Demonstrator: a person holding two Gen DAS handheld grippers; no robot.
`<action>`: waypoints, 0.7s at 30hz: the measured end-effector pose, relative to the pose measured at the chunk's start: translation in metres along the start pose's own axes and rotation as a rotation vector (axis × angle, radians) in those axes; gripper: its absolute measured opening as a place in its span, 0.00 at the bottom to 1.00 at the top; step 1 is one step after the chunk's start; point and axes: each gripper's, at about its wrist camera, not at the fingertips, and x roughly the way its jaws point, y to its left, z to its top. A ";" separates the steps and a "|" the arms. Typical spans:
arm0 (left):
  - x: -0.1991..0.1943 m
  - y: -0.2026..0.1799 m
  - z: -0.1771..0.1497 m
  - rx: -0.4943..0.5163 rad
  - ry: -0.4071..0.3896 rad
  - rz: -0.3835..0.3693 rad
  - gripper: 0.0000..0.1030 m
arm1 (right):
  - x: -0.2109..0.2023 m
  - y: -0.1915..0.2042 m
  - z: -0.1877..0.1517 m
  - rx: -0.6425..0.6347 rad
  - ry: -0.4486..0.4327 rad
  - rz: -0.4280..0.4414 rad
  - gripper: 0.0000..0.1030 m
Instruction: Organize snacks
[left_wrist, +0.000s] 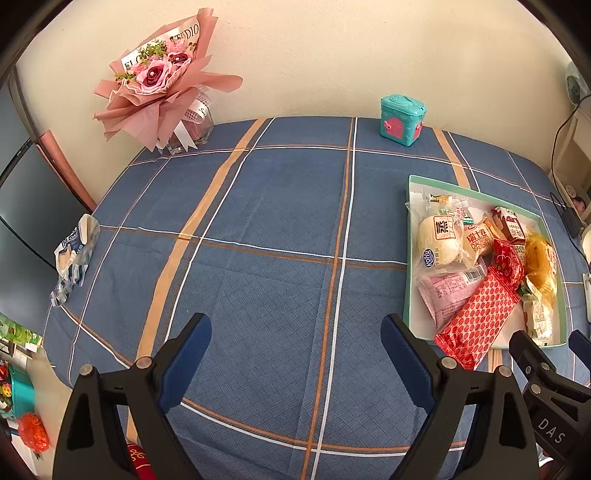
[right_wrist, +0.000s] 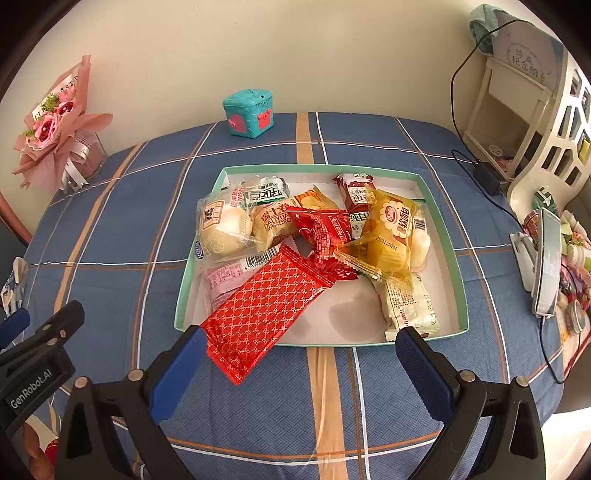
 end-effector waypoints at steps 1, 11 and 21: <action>0.000 0.000 0.000 0.000 0.000 0.000 0.91 | 0.000 0.000 0.000 0.000 0.000 0.000 1.00; -0.001 0.001 0.001 -0.002 -0.002 -0.001 0.91 | 0.001 0.000 0.000 0.000 0.001 0.000 1.00; -0.003 0.000 0.000 -0.005 -0.016 0.008 0.91 | 0.001 0.000 -0.001 -0.003 0.004 0.002 1.00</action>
